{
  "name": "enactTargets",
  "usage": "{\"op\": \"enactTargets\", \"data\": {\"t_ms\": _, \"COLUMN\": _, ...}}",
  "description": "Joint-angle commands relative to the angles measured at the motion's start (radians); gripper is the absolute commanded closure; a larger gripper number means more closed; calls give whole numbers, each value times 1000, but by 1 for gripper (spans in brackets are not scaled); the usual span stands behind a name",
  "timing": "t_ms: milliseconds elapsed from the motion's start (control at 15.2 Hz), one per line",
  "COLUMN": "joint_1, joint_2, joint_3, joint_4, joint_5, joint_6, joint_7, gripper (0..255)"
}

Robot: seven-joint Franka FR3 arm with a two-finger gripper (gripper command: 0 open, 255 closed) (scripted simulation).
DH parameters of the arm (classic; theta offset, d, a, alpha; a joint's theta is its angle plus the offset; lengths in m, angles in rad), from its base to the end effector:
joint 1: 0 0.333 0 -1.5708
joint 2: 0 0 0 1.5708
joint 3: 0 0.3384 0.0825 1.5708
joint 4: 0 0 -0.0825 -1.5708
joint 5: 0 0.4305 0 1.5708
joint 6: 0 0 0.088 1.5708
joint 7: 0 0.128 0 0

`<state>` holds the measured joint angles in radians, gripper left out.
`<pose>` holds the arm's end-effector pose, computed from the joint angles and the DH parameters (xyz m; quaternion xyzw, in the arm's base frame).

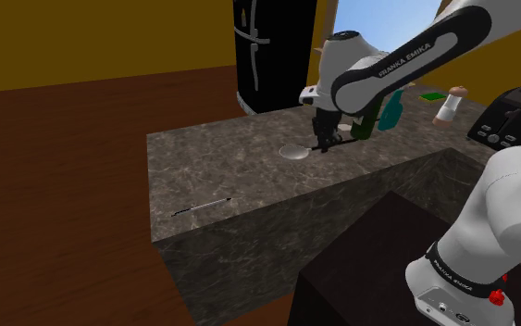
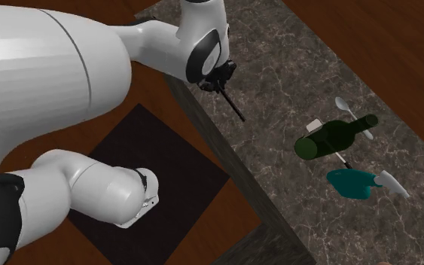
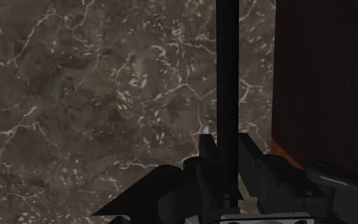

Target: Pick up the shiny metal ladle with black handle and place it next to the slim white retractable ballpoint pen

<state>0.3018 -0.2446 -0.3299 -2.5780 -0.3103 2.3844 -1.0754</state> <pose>0.4612 -0.0146 0.3147 0.8010 0.5941 -0.0163 0.0714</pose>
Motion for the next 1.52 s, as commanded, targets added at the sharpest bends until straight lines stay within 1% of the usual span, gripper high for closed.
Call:
{"op": "enactTargets", "data": {"t_ms": 0, "joint_1": 28, "joint_2": 25, "joint_3": 31, "joint_4": 23, "joint_5": 19, "joint_6": -7, "joint_7": 43, "gripper": 255}}
{"op": "enactTargets", "data": {"t_ms": 528, "joint_1": 131, "joint_2": 156, "joint_3": 145, "joint_4": 166, "joint_5": 87, "joint_6": -48, "joint_7": 203, "gripper": 255}}
{"op": "enactTargets", "data": {"t_ms": 1122, "joint_1": 224, "joint_2": 340, "joint_3": 238, "joint_4": 400, "joint_5": 132, "joint_6": -122, "joint_7": 349, "gripper": 255}}
{"op": "enactTargets", "data": {"t_ms": 1452, "joint_1": 222, "joint_2": 381, "joint_3": 237, "joint_4": 378, "joint_5": 127, "joint_6": -59, "joint_7": 359, "gripper": 255}}
